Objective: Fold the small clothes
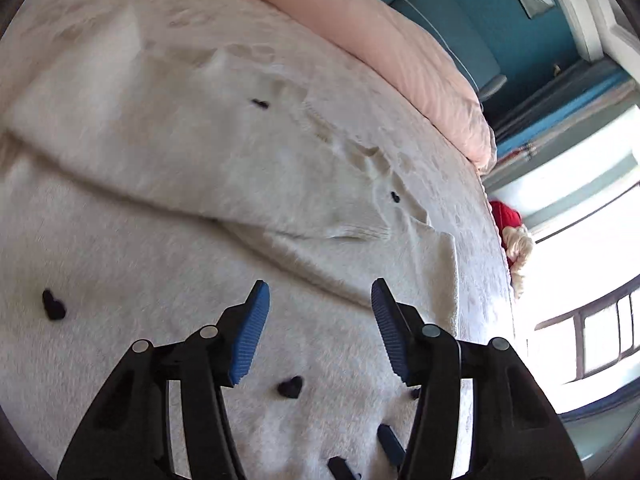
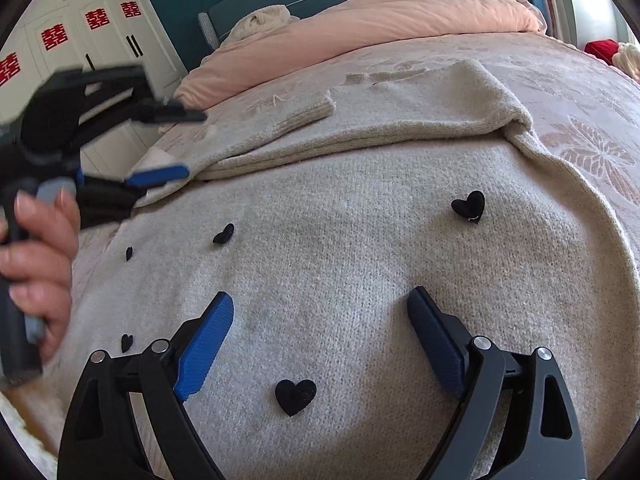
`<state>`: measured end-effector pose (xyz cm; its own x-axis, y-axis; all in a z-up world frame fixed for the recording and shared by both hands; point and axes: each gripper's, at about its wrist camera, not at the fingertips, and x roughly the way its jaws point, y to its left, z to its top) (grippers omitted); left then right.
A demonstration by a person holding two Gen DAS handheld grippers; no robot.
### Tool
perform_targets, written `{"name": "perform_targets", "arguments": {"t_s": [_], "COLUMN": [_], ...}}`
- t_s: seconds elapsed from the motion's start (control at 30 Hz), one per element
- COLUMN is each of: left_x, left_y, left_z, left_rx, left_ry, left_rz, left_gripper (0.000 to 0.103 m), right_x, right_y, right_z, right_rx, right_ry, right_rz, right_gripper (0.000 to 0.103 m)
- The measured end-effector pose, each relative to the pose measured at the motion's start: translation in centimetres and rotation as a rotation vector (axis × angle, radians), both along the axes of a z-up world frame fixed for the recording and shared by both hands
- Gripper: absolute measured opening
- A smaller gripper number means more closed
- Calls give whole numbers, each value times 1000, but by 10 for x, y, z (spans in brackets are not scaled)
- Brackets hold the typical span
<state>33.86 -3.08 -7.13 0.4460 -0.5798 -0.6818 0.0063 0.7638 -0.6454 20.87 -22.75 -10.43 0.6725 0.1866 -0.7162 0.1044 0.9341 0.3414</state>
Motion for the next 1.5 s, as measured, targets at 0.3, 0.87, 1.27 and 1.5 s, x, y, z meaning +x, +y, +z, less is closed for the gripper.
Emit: {"name": "perform_targets", "arguments": {"t_s": [0.3,0.87,1.27,1.5], "left_x": [46,76,59,48], "left_y": [163,142,102,99], "left_z": [-20,5,-63,-63], "left_rx": [-125,-188,-61,-21], "left_ry": [100,-2,100,-44], "left_rz": [398,343,329,259], "left_gripper": [61,8,9,9], "right_x": [150,153,159,113], "right_y": [-28,-87,-116,-111], "right_z": [27,94,-13,38], "right_rx": [231,175,139,12], "right_ry": [103,-179,131,-20], "right_rz": [-90,-245,-263,-443], "right_gripper": [85,6,5,18]}}
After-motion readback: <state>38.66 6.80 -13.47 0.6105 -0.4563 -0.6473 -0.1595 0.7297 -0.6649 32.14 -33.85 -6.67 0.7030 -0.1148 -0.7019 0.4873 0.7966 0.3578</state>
